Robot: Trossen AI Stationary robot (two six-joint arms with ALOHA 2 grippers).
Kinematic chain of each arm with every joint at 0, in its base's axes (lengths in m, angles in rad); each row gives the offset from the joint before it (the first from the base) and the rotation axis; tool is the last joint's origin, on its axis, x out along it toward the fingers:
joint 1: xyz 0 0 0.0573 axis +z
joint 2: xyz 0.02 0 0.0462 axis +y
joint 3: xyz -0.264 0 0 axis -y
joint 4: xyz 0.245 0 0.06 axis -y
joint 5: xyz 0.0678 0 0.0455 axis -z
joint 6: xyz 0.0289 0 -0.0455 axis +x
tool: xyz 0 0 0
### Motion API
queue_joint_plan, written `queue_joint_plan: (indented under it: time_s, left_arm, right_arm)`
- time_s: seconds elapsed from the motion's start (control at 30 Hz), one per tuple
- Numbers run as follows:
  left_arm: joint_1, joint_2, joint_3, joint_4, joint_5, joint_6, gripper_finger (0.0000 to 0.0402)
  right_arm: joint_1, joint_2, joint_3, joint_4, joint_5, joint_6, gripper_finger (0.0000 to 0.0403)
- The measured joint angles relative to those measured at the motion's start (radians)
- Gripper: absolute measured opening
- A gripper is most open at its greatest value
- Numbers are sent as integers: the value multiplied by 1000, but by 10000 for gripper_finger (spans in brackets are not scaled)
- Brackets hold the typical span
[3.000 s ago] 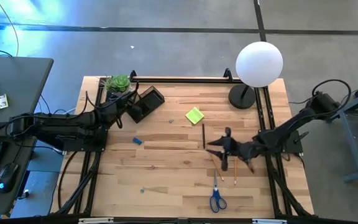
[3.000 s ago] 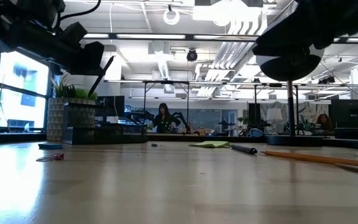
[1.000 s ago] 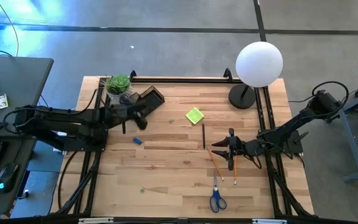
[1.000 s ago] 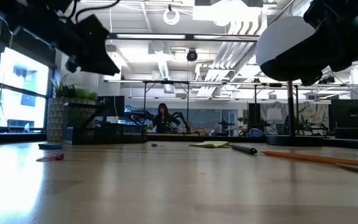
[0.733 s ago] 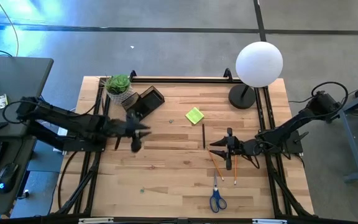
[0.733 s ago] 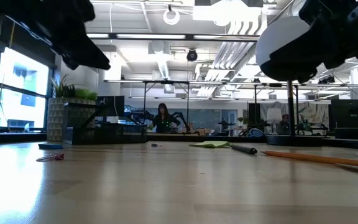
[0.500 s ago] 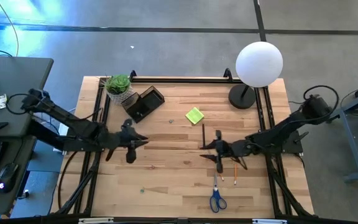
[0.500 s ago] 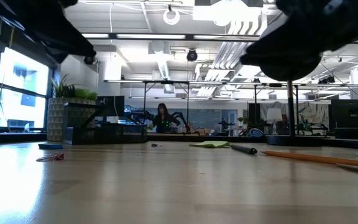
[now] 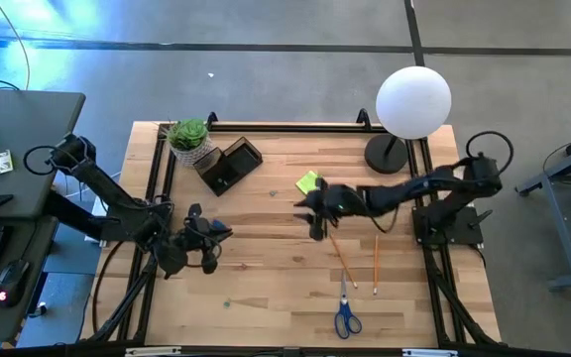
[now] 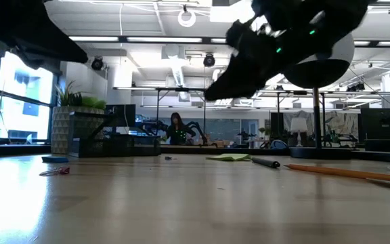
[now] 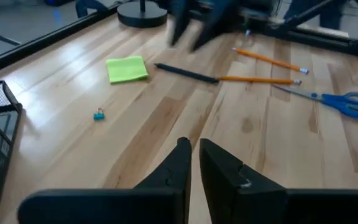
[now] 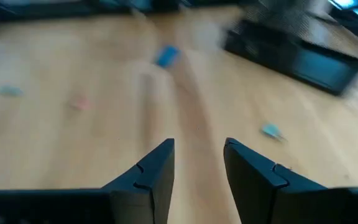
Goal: Pick and place office supplies into organizer
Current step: Put the top blue binder clip into the desk organizer
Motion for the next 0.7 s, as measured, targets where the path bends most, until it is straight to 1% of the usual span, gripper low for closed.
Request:
queue_joint_plan:
  time_s: [0.07,0.17,0.33,0.47,0.6,0.7]
  left_arm:
    - [1,21,0,8,0,-10,19]
    - [2,48,0,23,-4,-12,19]
    - [2,81,0,58,-27,-7,19]
    - [2,89,0,54,-37,-6,20]
    - [2,94,0,49,-46,-2,21]
    - [2,100,0,50,-74,5,18]
  right_arm:
    - [-41,32,28,-7,-30,-10,134]
    - [-94,92,73,22,-142,-35,134]
    - [-160,204,188,-15,-274,-78,134]
    - [-196,268,318,-146,-328,-164,134]
    - [-229,314,448,-314,-352,-265,134]
    - [-256,352,518,-414,-389,-320,134]
